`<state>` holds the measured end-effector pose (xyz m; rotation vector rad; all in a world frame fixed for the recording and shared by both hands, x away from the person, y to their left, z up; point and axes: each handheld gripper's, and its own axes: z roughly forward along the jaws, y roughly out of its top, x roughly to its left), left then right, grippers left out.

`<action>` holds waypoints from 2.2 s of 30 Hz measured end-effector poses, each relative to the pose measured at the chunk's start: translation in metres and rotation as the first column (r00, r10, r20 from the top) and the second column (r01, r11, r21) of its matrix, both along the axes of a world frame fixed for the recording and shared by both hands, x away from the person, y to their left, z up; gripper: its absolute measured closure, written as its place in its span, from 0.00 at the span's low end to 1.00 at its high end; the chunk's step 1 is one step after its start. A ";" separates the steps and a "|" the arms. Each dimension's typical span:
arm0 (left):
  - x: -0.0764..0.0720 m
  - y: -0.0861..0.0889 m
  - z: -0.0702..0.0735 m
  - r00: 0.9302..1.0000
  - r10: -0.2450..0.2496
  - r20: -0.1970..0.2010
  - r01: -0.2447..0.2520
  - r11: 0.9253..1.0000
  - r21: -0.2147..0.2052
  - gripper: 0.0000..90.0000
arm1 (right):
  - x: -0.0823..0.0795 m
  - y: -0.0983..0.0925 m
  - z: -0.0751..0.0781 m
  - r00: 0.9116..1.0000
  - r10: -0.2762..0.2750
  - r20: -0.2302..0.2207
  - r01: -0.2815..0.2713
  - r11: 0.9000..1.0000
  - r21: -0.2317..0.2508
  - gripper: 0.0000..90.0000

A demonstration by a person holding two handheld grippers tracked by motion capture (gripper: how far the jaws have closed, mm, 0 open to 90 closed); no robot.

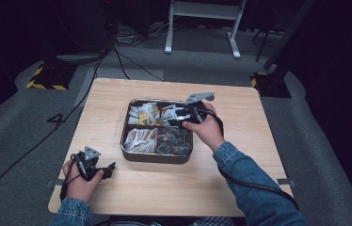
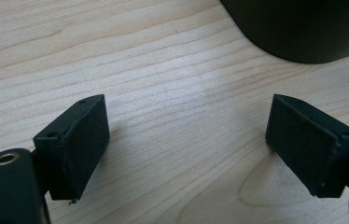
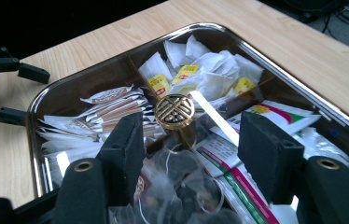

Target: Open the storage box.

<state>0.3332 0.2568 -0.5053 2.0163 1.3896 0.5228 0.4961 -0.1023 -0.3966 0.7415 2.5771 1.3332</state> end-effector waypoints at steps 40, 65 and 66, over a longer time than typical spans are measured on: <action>0.001 -0.001 0.000 1.000 -0.009 0.000 0.009 1.000 -0.003 0.16 | 0.014 0.060 -0.046 0.998 0.042 0.046 -0.037 0.993 -0.109 0.65; 0.001 -0.001 0.000 1.000 -0.009 0.000 0.009 1.000 -0.002 0.16 | 0.013 0.059 -0.044 0.999 0.016 0.043 -0.012 0.995 -0.097 0.65; 0.001 -0.001 0.000 1.000 -0.007 0.000 0.007 1.000 -0.003 0.16 | 0.012 0.059 -0.043 0.999 0.017 0.045 -0.013 0.995 -0.100 0.65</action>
